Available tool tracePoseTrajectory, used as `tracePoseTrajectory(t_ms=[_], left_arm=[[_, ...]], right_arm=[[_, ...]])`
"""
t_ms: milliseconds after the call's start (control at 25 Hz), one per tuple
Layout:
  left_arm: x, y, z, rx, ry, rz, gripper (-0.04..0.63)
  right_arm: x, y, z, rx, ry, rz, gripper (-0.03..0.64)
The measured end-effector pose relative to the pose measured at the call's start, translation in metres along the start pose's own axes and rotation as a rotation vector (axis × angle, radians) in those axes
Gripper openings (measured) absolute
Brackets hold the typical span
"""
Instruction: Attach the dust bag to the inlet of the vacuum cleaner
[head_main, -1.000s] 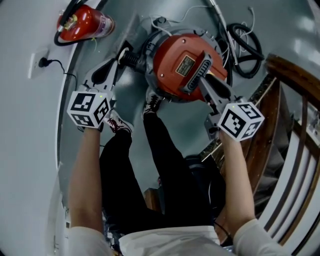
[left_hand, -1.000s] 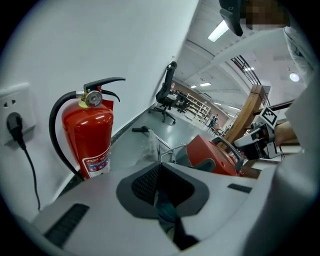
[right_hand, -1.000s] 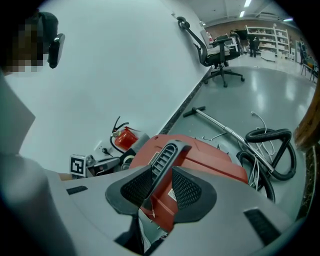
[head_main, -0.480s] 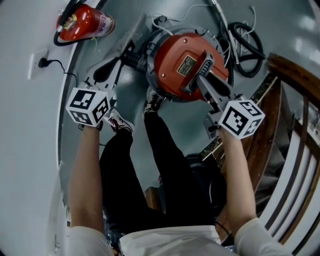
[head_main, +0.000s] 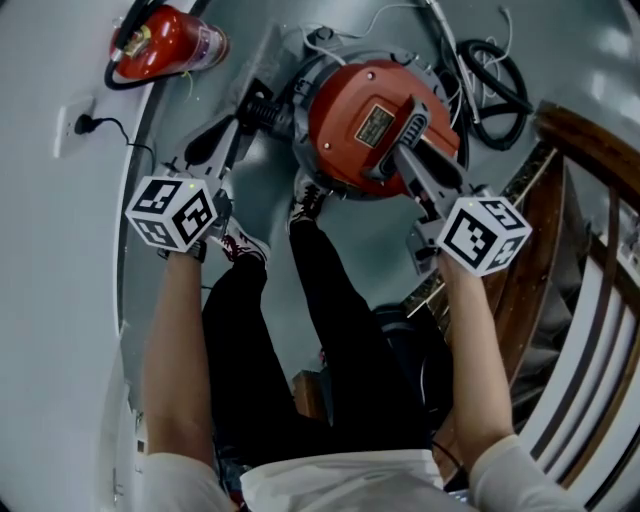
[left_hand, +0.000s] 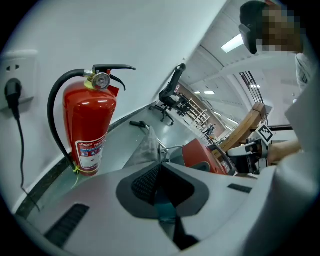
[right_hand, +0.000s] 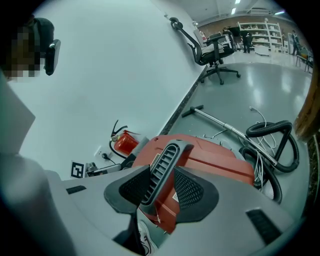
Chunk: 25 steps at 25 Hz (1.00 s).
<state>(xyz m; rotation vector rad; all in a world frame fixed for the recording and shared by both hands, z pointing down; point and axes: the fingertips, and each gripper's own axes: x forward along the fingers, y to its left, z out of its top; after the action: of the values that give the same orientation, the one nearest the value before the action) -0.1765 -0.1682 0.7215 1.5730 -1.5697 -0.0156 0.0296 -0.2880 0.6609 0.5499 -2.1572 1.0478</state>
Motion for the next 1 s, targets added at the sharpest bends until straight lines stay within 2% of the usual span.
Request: tracePoseTrajectory(t_ms=[120,320,640,1000], left_arm=[[-0.001,-0.001,-0.001,-0.021,-0.01,-0.004,0.008],[0.0,-0.004,0.002,0.0,0.005,-0.012,0.008],[0.003,-0.011,0.004,0.14,0.09,0.008,0.006],[0.005,-0.017,0.001,0.254,0.165,0.007,0.008]], right_arm=[[0.0,0.0,0.0,0.004,-0.007,-0.004,0.146],[0.0,0.0,0.0,0.001,-0.005,-0.002,0.147],[0.001,0.001,-0.002,0.005,-0.014,0.003,0.153],[0.005,0.002,-0.002,0.014,-0.028,-0.001,0.167]])
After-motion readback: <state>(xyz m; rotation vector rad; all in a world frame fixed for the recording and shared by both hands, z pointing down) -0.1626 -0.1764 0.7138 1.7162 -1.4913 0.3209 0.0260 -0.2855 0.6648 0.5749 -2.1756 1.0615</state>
